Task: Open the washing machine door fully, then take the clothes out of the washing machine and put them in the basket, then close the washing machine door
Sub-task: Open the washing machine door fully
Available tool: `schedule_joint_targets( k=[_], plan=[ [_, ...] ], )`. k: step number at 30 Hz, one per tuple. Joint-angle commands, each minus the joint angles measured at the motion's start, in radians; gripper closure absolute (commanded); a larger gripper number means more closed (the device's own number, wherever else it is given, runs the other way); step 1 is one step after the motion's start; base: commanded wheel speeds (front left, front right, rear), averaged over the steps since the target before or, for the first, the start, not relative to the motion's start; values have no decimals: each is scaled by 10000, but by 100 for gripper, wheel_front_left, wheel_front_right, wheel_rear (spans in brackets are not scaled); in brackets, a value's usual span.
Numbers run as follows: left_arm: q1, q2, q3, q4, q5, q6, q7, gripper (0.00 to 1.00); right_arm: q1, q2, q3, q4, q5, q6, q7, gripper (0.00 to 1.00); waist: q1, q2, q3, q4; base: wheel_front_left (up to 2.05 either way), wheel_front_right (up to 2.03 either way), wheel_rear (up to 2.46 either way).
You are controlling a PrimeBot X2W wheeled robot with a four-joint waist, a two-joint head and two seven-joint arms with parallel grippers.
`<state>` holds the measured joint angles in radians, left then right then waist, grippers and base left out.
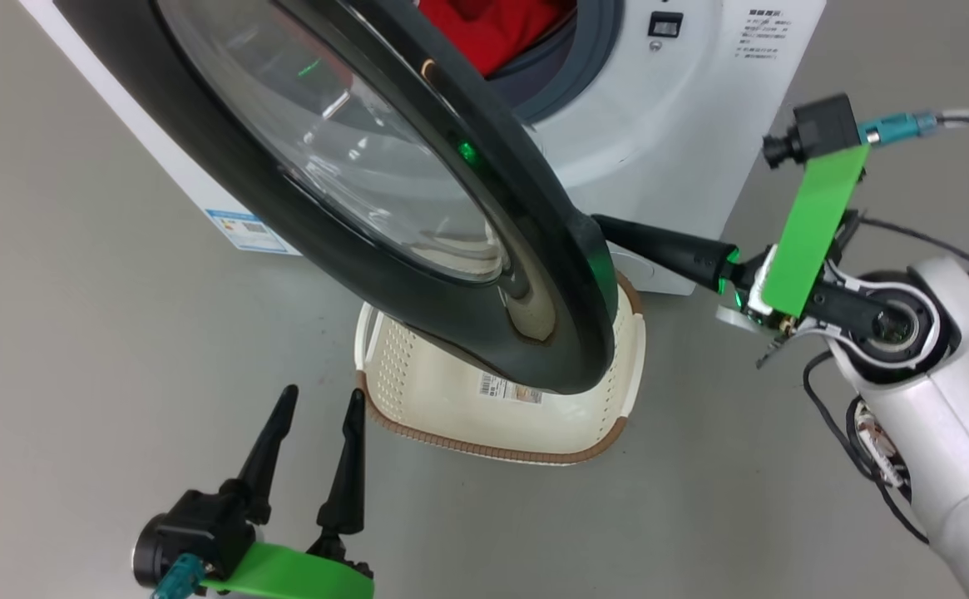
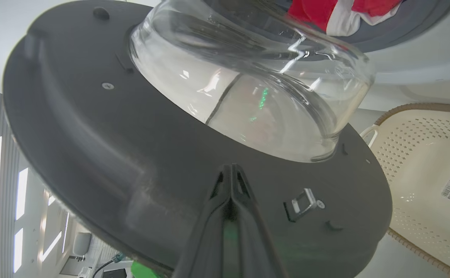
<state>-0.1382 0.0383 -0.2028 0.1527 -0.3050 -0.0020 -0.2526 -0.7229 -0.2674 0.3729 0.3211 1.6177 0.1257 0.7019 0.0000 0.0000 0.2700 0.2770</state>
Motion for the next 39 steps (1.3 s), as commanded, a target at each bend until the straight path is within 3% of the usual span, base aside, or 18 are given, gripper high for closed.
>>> schedule_joint_targets(
  k=[1,5,6,7,8,29,36,39],
  plan=[
    [132,120,378,-167,160,-88,-92,0,322,75,-26,-207,-109,50,-143,88,0,0,-86,-78,0,0,0],
    [232,120,549,-115,301,-219,-92,0,748,51,-166,-175,-229,50,-413,47,0,0,-240,-234,0,0,0],
    [255,120,592,-100,350,-265,-92,0,888,47,-204,-179,-238,50,-479,23,0,0,-294,-280,0,0,0],
    [285,120,636,-88,395,-310,-92,0,1033,33,-255,-179,-242,50,-549,5,0,0,-346,-324,0,0,0],
    [314,120,681,-82,433,-350,-92,0,1178,11,-304,-180,-247,50,-615,0,0,0,-373,-366,0,0,0],
    [859,120,1268,-2,779,-679,-92,0,4544,-388,-1040,-370,-689,50,-2415,0,0,0,-1061,-1262,0,0,0],
    [899,120,1359,23,829,-706,-92,0,5200,-595,-866,-523,-1409,50,-3647,0,0,0,-1086,-1458,0,0,0],
    [908,120,1410,63,846,-724,-92,0,5417,-787,-609,-561,-1940,50,-4660,0,0,0,-1080,-1562,0,0,0]
  ],
)
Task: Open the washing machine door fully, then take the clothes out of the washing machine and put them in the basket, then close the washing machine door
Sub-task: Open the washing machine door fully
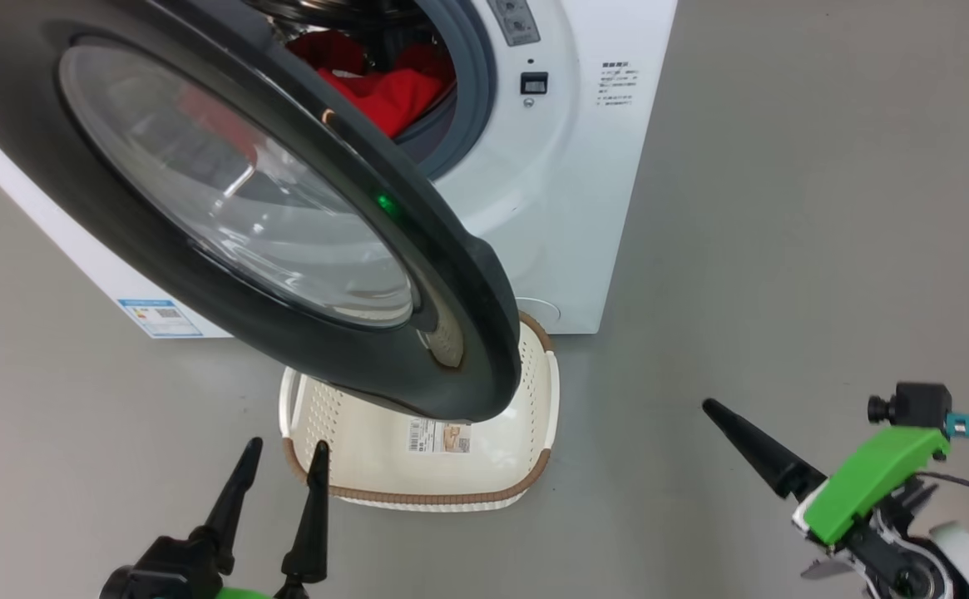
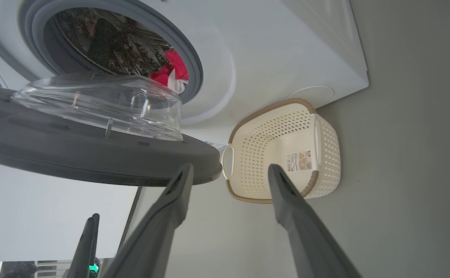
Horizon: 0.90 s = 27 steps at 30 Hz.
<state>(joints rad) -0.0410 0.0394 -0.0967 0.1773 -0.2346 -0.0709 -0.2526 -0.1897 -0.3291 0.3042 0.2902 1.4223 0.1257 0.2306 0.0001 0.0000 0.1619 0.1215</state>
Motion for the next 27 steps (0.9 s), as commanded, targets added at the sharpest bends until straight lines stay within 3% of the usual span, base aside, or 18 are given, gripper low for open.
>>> schedule_joint_targets(
  k=[1,13,19,27],
  plan=[
    [-61,108,363,-169,141,-37,-92,0,122,-255,189,-258,-186,50,-241,0,0,0,1,-26,0,0,0],
    [-38,108,572,12,68,-80,-92,0,421,-1070,1923,48,-1922,50,-4220,0,0,0,-27,-151,0,0,0],
    [-82,108,639,82,58,-106,-92,0,366,-1108,2249,535,-2540,50,-4897,0,0,0,13,-172,0,0,0],
    [-152,108,733,94,47,-125,-92,0,1036,8,-407,-26,-5403,50,-4920,0,0,0,94,-197,0,0,0]
  ],
)
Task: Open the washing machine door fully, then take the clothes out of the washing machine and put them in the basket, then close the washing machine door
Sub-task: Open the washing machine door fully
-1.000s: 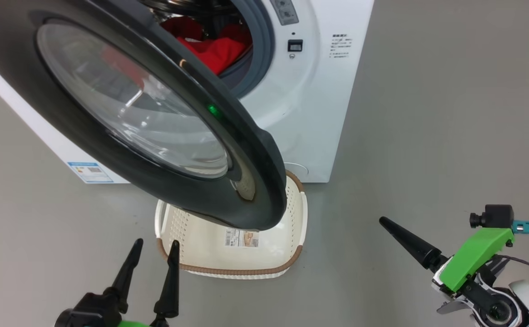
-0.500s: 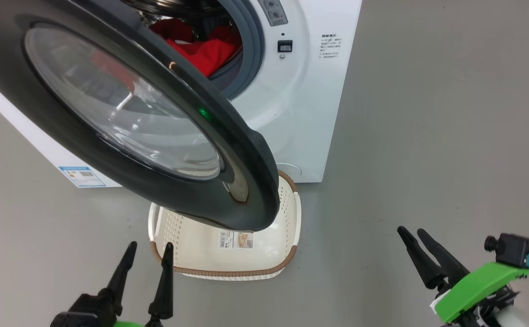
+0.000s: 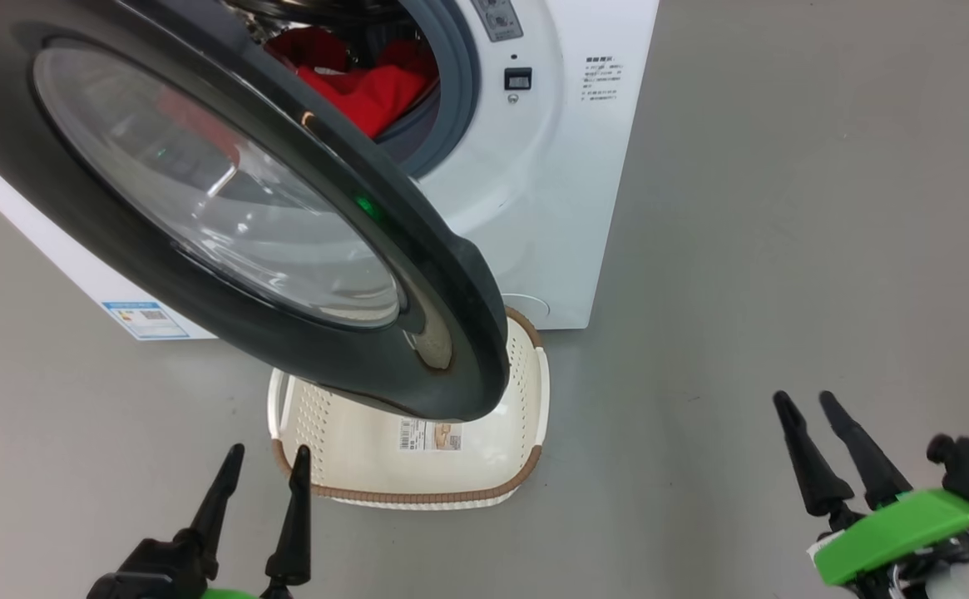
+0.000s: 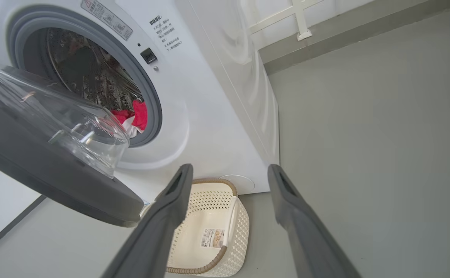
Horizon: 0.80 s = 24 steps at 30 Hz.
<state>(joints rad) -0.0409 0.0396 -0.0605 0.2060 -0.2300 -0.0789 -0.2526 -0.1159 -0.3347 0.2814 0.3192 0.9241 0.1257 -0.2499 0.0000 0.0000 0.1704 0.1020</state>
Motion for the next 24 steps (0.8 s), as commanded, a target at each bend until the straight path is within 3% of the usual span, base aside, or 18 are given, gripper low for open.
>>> schedule_joint_targets(
  k=[1,5,14,24],
  plan=[
    [-158,106,372,-191,0,-48,-92,0,438,235,-466,-398,-800,50,-115,0,0,0,13,1,0,0,0],
    [-168,106,380,-212,-2,-47,-92,0,849,900,-1688,-698,-2346,50,-116,0,0,0,39,-19,0,0,0],
    [-209,106,299,-258,-25,-40,-92,0,1521,1974,-3438,-1567,-4638,50,-117,0,0,0,48,62,0,0,0],
    [-168,106,203,-277,-101,7,-92,0,2070,2286,-3586,-1648,-5568,50,-118,0,0,0,-6,136,0,0,0]
  ],
)
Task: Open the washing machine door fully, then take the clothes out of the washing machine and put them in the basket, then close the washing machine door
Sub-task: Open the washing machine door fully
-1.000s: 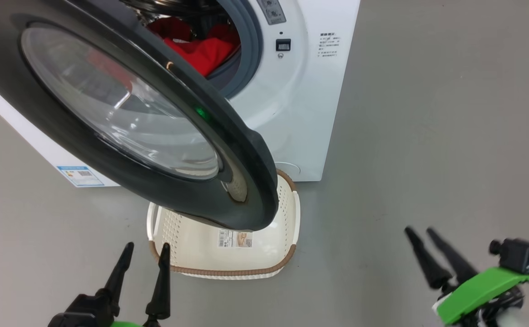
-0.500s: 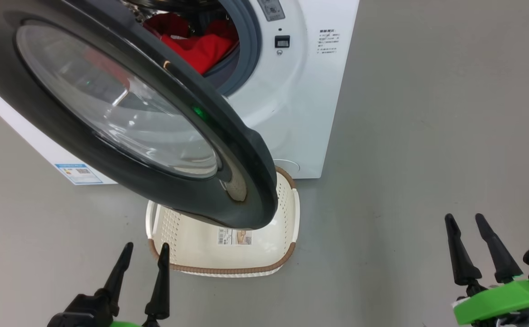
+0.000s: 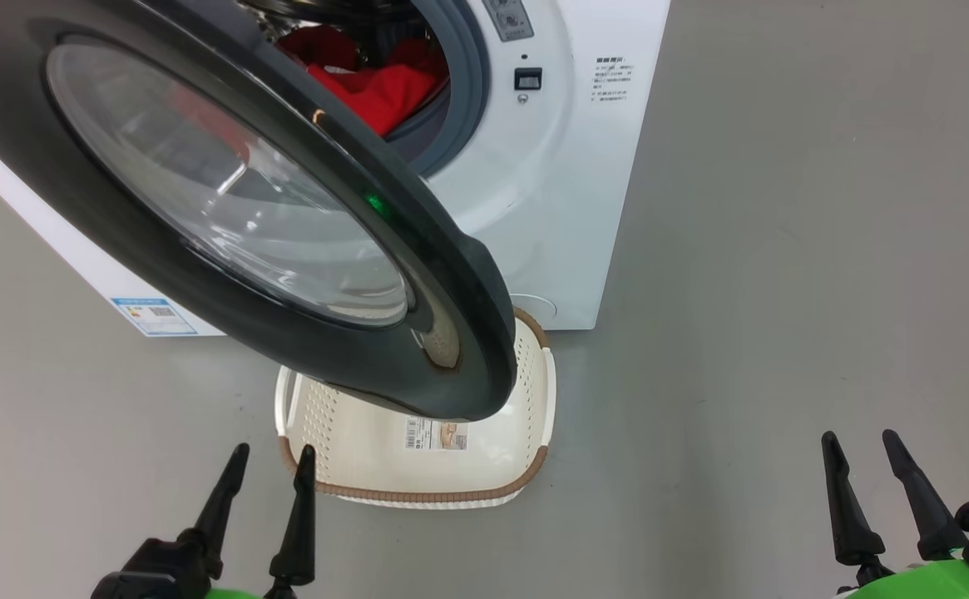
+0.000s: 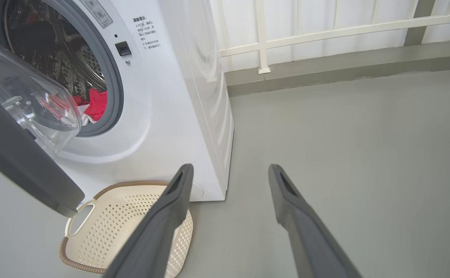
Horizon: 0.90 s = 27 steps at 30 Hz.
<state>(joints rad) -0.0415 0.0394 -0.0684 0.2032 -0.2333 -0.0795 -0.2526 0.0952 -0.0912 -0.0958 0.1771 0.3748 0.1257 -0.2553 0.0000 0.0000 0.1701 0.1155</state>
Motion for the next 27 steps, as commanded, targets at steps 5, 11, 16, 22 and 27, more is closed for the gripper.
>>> schedule_joint_targets(
  k=[5,11,16,22,27],
  plan=[
    [-145,108,249,-260,-65,19,-92,0,-72,-110,202,-298,-134,50,-64,0,1,0,-37,9,0,0,0],
    [-109,108,213,-255,-51,11,-92,0,-87,-79,256,-339,-46,50,-64,0,1,0,-112,39,0,0,0],
    [-86,108,173,-252,-60,1,-92,0,-184,-111,656,-420,286,50,-64,20,1,0,-153,104,0,0,0],
    [-63,108,83,-303,-121,50,-92,0,-681,-456,1416,-517,1372,50,-64,100,1,0,-161,252,0,0,0],
    [-30,108,32,-338,-164,89,-92,0,-1292,-821,2139,-717,2183,50,-64,100,1,0,-146,338,0,0,0]
  ],
)
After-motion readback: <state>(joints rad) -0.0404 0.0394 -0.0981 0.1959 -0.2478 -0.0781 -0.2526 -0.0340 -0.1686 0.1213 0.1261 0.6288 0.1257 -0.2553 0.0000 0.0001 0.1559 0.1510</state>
